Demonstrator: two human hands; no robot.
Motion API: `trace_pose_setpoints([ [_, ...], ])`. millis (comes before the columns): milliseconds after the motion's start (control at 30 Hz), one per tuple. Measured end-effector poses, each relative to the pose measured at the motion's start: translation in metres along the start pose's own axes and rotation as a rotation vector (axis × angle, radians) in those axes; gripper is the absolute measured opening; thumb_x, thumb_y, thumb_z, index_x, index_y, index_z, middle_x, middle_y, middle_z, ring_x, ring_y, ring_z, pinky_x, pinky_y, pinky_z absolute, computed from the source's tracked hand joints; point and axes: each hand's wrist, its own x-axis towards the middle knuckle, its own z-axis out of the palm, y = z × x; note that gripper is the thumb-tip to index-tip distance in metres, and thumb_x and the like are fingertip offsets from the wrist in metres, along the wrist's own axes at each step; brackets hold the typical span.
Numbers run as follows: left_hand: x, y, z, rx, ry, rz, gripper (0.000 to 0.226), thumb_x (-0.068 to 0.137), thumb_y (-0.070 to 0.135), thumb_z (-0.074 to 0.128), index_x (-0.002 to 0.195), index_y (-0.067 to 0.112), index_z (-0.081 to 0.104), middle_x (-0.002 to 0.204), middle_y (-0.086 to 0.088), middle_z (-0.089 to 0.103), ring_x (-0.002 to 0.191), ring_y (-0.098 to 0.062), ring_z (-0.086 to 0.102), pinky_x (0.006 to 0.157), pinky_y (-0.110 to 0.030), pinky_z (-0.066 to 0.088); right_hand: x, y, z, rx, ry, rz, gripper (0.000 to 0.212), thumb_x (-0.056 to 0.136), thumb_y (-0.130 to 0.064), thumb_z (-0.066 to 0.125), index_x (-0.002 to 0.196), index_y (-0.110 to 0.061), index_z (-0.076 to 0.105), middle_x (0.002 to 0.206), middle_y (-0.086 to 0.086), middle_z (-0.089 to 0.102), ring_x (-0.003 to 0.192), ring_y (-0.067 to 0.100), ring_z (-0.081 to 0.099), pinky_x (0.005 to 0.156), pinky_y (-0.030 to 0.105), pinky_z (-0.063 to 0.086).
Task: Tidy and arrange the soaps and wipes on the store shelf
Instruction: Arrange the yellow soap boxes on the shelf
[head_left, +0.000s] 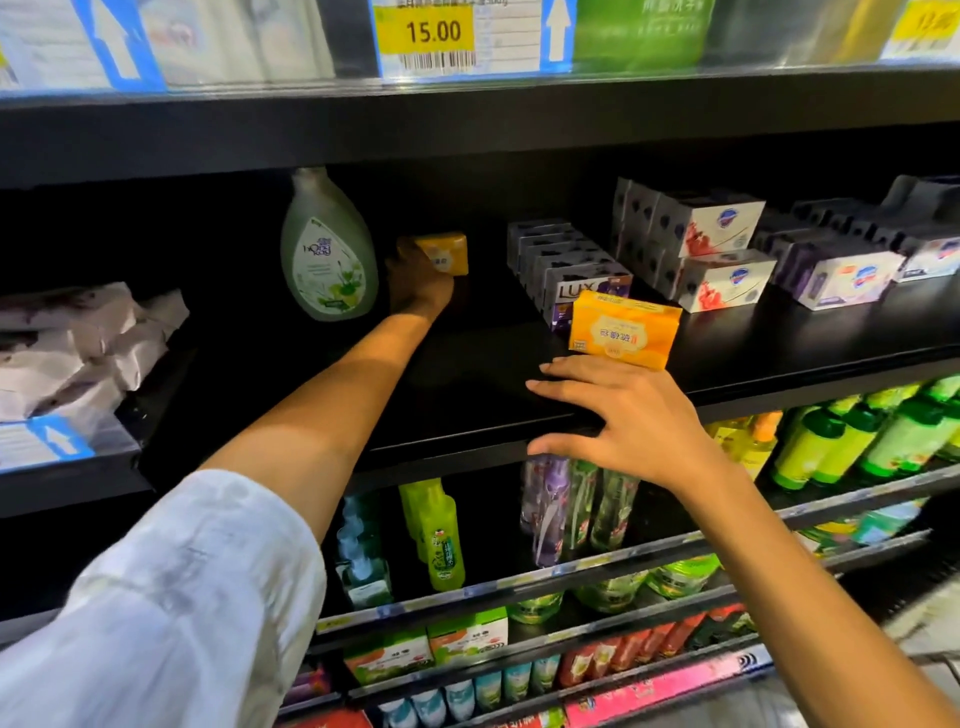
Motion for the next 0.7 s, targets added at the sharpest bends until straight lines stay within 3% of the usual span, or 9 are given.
trace_pose_setpoints([
  [167, 0.015, -0.003, 0.002, -0.074, -0.003, -0.030, 0.073, 0.100, 0.026, 0.059, 0.161, 0.009, 0.023, 0.165, -0.020, 0.028, 0.150, -0.037, 0.032, 0.120, -0.039, 0.027, 0.000, -0.001, 0.001, -0.013, 0.025, -0.012, 0.070, 0.084, -0.088, 0.048, 0.132, -0.042, 0.069, 0.141, -0.015, 0.064, 0.134, 0.007, 0.057, 0.096, 0.037, 0.057],
  [333, 0.021, -0.007, 0.001, -0.079, 0.015, -0.012, 0.075, 0.093, 0.032, 0.074, 0.156, 0.013, 0.037, 0.159, -0.018, 0.041, 0.146, -0.037, 0.039, 0.117, -0.039, 0.036, 0.000, -0.002, 0.000, -0.014, 0.029, -0.007, 0.068, 0.083, -0.088, 0.050, 0.131, -0.043, 0.070, 0.140, -0.016, 0.064, 0.134, 0.006, 0.056, 0.096, 0.034, 0.056],
  [500, 0.011, 0.000, -0.006, -0.121, 0.047, 0.078, 0.057, 0.097, 0.020, 0.062, 0.149, 0.008, 0.043, 0.149, -0.017, 0.051, 0.138, -0.037, 0.049, 0.113, -0.042, 0.040, 0.000, -0.003, -0.001, 0.007, 0.025, 0.002, 0.069, 0.083, -0.088, 0.050, 0.131, -0.043, 0.069, 0.141, -0.016, 0.064, 0.135, 0.005, 0.056, 0.097, 0.038, 0.057],
  [700, -0.005, -0.006, -0.022, -0.070, -0.024, 0.204, 0.047, 0.088, 0.021, 0.079, 0.133, 0.016, 0.066, 0.135, -0.011, 0.067, 0.127, -0.031, 0.060, 0.104, -0.035, 0.049, 0.000, -0.005, -0.004, 0.010, 0.010, 0.016, 0.070, 0.083, -0.090, 0.047, 0.133, -0.045, 0.067, 0.142, -0.017, 0.063, 0.135, 0.005, 0.055, 0.096, 0.040, 0.057],
])
